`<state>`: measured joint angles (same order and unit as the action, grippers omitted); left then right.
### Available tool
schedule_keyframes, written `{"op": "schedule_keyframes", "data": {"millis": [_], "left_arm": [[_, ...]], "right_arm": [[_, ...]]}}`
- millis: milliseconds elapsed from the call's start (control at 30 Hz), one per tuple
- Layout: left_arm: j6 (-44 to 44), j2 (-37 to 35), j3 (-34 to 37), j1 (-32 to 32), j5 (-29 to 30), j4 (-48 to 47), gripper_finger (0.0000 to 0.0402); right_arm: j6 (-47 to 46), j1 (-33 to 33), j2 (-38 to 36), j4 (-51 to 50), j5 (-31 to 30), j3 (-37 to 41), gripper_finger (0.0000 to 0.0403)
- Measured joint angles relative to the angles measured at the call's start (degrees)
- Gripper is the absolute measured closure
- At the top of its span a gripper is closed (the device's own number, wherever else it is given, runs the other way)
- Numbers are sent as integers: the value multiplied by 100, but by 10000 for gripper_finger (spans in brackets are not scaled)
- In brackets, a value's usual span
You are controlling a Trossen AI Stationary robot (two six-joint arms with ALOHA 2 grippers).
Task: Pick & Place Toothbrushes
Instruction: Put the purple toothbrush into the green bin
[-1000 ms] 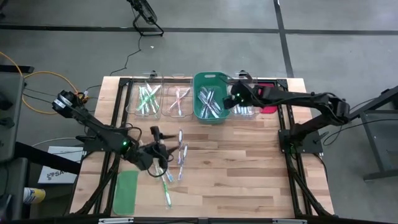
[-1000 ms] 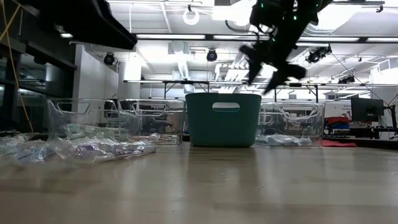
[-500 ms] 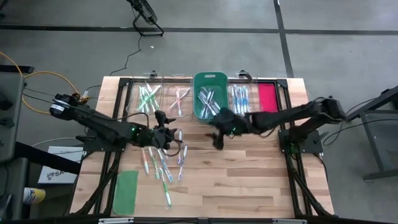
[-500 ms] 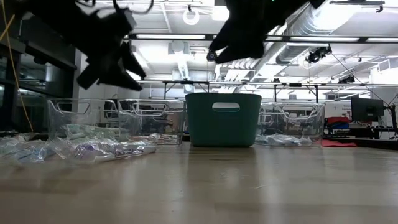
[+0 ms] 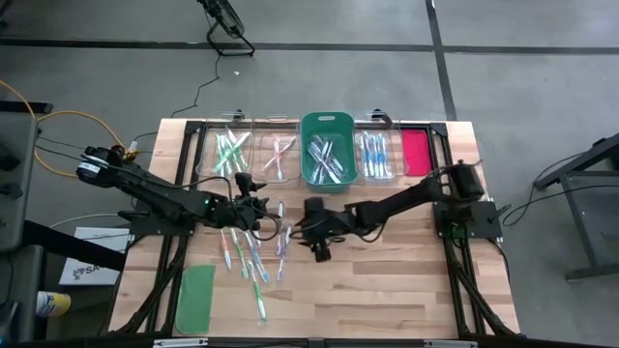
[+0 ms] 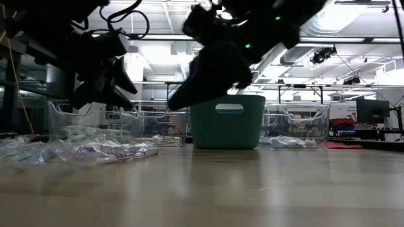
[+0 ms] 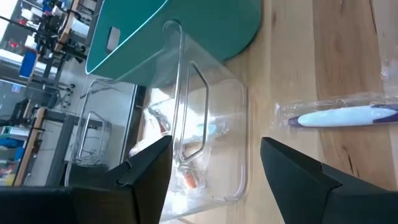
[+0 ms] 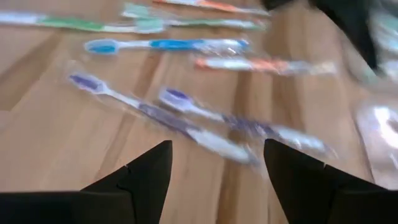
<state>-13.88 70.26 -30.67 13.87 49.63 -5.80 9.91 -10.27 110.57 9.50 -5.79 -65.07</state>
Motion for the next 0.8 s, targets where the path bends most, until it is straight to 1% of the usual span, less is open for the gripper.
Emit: {"op": "schedule_keyframes", "data": {"millis": [133, 200, 333, 433, 533, 567, 633, 667, 733, 800], "left_arm": [[44, 0, 6, 0, -88, -13, 165], [79, 0, 8, 2, -124, -26, 165], [221, 7, 14, 2, -276, -76, 165], [283, 9, 60, 2, -400, -55, 165], [423, 9, 152, 2, -431, -60, 165], [472, 9, 169, 2, -445, -56, 165], [515, 9, 181, 2, -654, -9, 165], [487, 9, 183, 8, -835, 80, 165], [254, 9, 183, 49, -1376, 356, 165], [-104, 9, 183, 57, -2091, 694, 165]], "right_arm": [[956, -34, 485, 0, 106, -495, 156], [1281, -26, 684, -34, 160, -693, 156], [1536, 33, 948, -64, 167, -1000, 156], [1539, 98, 990, -116, 320, -1089, 156], [1320, 126, 990, -298, 237, -1089, 156], [1164, 132, 990, -339, 129, -1085, 156], [755, 128, 952, -373, -190, -1085, 156], [520, 116, 896, -437, -381, -1085, 156], [-17, 83, 750, -485, -845, -1088, 156], [-546, 77, 549, -867, -1279, -1090, 158]]}}
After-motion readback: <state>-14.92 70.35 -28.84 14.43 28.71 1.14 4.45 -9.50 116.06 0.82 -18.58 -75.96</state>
